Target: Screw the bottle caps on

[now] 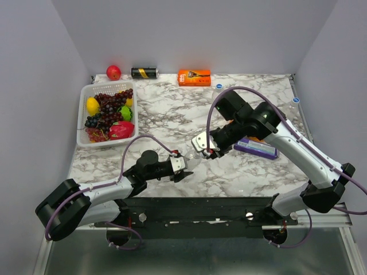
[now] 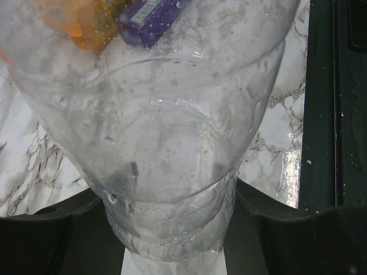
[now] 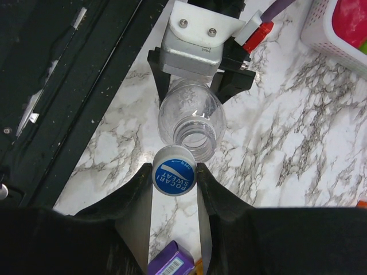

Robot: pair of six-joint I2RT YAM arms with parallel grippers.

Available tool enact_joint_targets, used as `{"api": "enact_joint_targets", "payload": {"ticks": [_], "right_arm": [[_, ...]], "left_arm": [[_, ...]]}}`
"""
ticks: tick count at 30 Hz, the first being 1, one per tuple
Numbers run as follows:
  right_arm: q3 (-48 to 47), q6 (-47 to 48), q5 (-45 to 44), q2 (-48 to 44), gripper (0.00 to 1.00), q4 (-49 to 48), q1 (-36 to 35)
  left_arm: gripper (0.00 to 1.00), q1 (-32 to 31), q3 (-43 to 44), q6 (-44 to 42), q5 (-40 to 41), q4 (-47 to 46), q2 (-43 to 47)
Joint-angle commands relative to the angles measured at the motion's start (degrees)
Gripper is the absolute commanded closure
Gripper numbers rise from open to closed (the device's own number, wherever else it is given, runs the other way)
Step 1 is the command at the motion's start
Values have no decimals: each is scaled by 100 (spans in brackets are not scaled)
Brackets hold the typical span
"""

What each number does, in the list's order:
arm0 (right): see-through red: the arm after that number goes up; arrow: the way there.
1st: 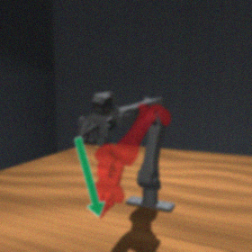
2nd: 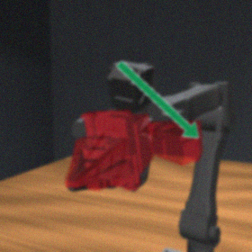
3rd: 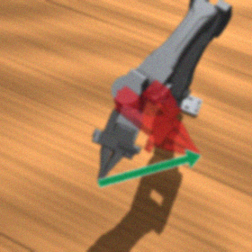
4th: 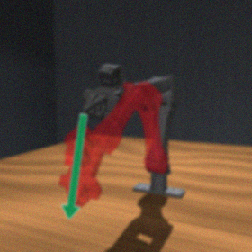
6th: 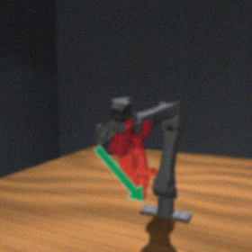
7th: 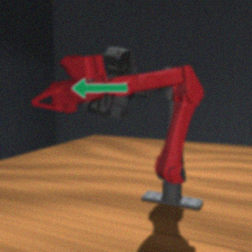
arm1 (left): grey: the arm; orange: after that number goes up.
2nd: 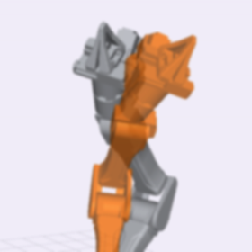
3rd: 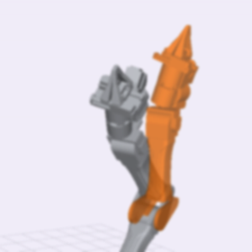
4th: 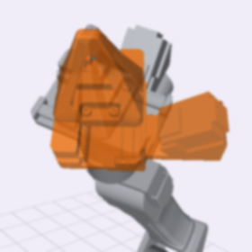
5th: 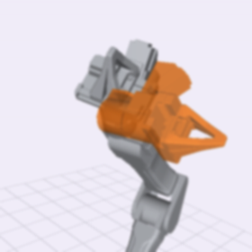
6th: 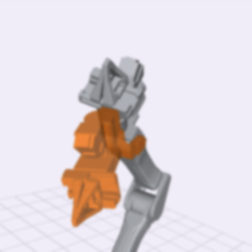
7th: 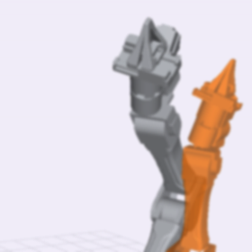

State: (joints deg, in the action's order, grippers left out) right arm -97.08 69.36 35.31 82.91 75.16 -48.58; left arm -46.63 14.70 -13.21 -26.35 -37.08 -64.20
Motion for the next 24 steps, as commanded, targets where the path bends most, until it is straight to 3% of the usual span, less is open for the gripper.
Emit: {"api": "enact_joint_targets", "payload": {"ticks": [1, 24], "right_arm": [[66, -318, -350, 32, 77, -176, -47], [-154, -512, 29, 295, 76, -388, -90]], "left_arm": [[100, -21, 112, 3, -63, -573, 110], [100, -30, 182, -67, -178, -475, 66]]}}
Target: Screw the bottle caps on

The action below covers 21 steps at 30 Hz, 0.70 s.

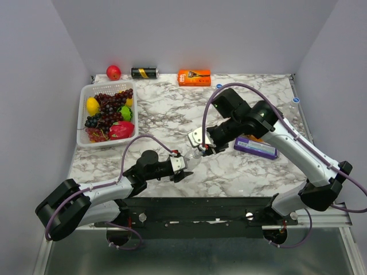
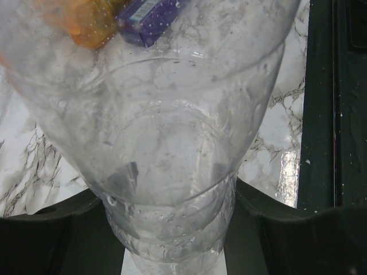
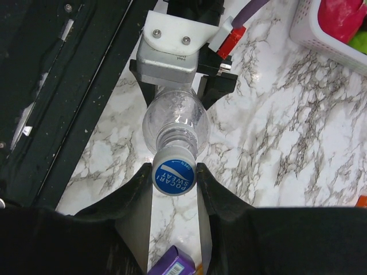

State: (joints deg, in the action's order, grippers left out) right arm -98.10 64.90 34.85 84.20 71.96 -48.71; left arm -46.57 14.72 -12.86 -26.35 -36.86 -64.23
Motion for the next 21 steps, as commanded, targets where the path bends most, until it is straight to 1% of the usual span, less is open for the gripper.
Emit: {"api": "enact_joint_targets", "payload": {"ticks": [1, 3, 5, 14, 18, 21], "right_arm": [[-33, -74, 66, 184, 76, -77, -77], [-7, -214, 48, 184, 76, -252, -86], [-42, -119, 48, 245, 76, -227, -95], [72, 391, -101, 237, 76, 291, -113], [204, 243, -207, 210, 77, 284, -121], [160, -161, -207, 333, 76, 265, -113]], "left_arm": [[100, -28, 180, -94, -178, -497, 77], [100, -37, 180, -76, -186, -506, 51], [100, -37, 189, 3, -186, -576, 33], [100, -19, 93, 91, 200, -849, 77], [100, 7, -22, 240, 349, -1112, 138], [100, -2, -4, 363, 525, -1358, 104]]}}
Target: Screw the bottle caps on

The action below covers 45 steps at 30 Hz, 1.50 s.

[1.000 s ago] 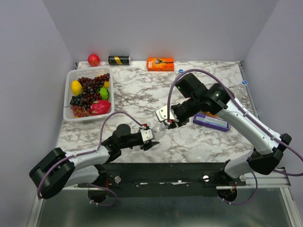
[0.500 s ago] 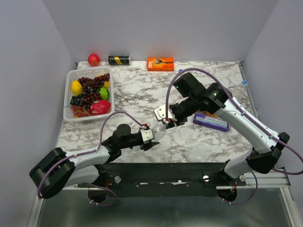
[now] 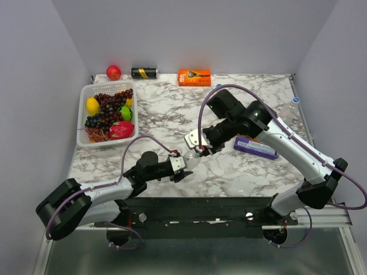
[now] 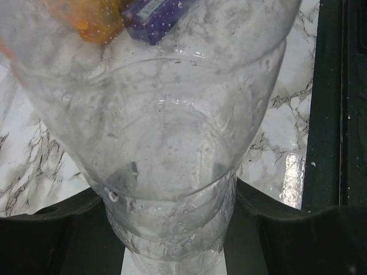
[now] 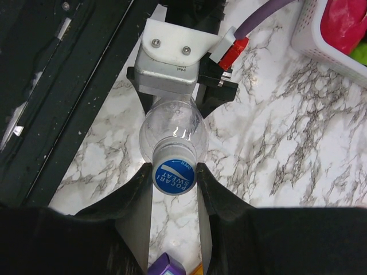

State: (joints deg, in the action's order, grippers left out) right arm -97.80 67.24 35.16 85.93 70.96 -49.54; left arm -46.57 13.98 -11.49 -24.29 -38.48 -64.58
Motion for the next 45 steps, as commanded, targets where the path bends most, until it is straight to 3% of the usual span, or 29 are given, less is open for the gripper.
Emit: {"api": "enact_joint_targets", "payload": {"ticks": [1, 6, 10, 16, 22, 32, 45], "right_arm": [[86, -509, -237, 274, 76, 375, -38], [-230, -1687, -343, 573, 77, 102, -38], [-687, -2511, -334, 968, 77, 321, -38], [-1136, -4135, -1053, 1593, 78, 394, -30], [-1566, -5614, -1924, 2023, 86, 348, -21], [-2234, -6057, -2715, 2314, 89, 190, -3], [-3622, -5547, -2778, 2314, 28, 436, 41]], "left_arm": [[100, -2, 70, 382, 407, -1284, 138], [100, -36, 219, 577, 855, -1593, 86], [100, -107, 430, 481, 1741, -1610, 33], [100, -124, 782, 779, 2385, -1610, -143], [100, -125, 887, 1087, 2912, -1364, -169], [100, -125, 729, 1623, 3159, -846, -196], [100, -125, 466, 1711, 2588, -793, -529]]}}
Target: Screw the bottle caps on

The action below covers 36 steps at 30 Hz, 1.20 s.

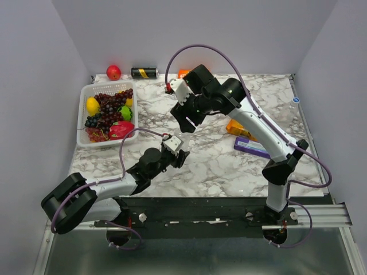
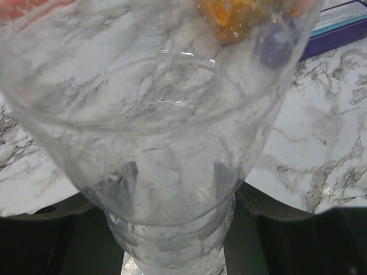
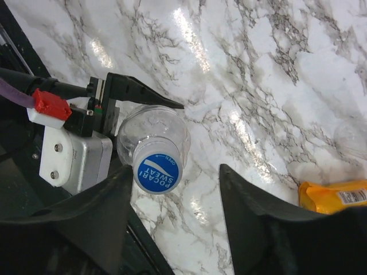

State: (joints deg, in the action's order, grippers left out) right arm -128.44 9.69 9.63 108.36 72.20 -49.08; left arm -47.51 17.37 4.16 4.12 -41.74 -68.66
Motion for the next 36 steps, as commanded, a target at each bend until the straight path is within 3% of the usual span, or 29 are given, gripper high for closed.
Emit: {"api": "enact_joint_targets", "payload": {"ticks": [1, 6, 9, 12, 13, 17, 22, 27, 33, 36], "right_arm": [[-672, 269, -207, 63, 27, 320, -5], [-630, 533, 152, -297, 13, 495, 4], [-262, 1339, 739, -882, 9, 707, 65], [1072, 2867, 1574, -1718, 9, 44, 188], [2050, 3672, 1656, -2374, 8, -283, 188], [3332, 5269, 1893, -3285, 7, -1366, 188], [3220, 6357, 2517, -3295, 10, -999, 180], [3159, 7422, 3123, -3207, 15, -122, 188], [2728, 8574, 3221, -2847, 22, 1311, 188], [2754, 8690, 3238, -2750, 22, 1297, 188]], "left_arm": [[100, -31, 127, 155, -289, -467, -138], [100, -22, 241, 181, -403, -397, -218], [100, -31, 294, -72, -577, -353, -209], [100, 31, 224, -380, -1052, -414, -200], [100, 40, 189, -686, -1193, -449, -191], [100, 136, 215, -1258, -2107, -39, -121], [100, 145, 338, -1839, -2924, 587, 28], [100, 145, 390, -2235, -2952, 948, 134], [100, 154, 355, -2411, -2934, 1088, 230], [100, 154, 355, -2552, -2969, 1167, 274]]}}
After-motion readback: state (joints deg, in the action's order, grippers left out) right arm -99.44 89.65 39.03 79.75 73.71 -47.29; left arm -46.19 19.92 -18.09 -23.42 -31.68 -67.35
